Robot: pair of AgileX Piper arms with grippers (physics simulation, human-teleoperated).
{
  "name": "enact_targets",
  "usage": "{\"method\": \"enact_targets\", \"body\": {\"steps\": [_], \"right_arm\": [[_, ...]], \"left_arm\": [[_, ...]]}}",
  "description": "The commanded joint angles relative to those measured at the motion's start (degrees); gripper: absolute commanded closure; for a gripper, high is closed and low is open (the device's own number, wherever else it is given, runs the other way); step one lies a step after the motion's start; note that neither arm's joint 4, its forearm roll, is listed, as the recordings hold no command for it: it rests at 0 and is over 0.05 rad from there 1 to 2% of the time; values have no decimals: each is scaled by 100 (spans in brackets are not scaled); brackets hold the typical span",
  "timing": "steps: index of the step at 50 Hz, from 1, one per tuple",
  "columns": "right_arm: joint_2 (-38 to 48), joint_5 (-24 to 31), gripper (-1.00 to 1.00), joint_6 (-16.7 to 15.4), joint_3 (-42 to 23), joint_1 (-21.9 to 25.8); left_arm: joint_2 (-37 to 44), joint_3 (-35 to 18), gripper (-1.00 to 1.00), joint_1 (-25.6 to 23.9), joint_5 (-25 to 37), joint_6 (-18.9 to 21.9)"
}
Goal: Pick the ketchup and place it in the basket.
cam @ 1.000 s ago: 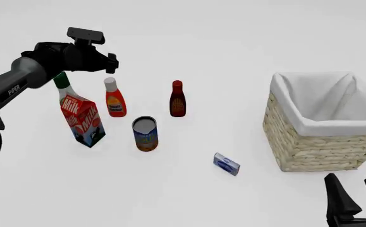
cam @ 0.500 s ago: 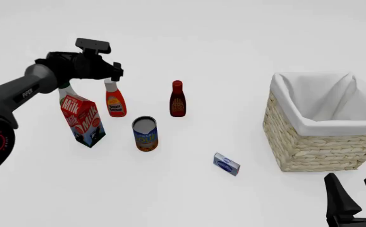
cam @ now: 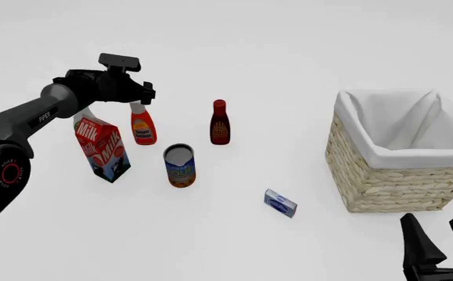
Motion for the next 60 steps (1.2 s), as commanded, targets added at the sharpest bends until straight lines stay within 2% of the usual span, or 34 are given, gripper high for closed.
{"method": "enact_targets", "body": {"steps": [1,56,57,60], "right_arm": [[105,-77,-100,-4,0,6],[413,-304,-100,11,1,33],[410,-301,-100,12,1,34],[406,-294,-100,8,1,38]], "left_arm": [[120,-51,-100,2,-18,-45],[377,242,-100,26,-315,-268],[374,258,100,42,-326,-258],[312,332,100,74,-368,-223]]}}
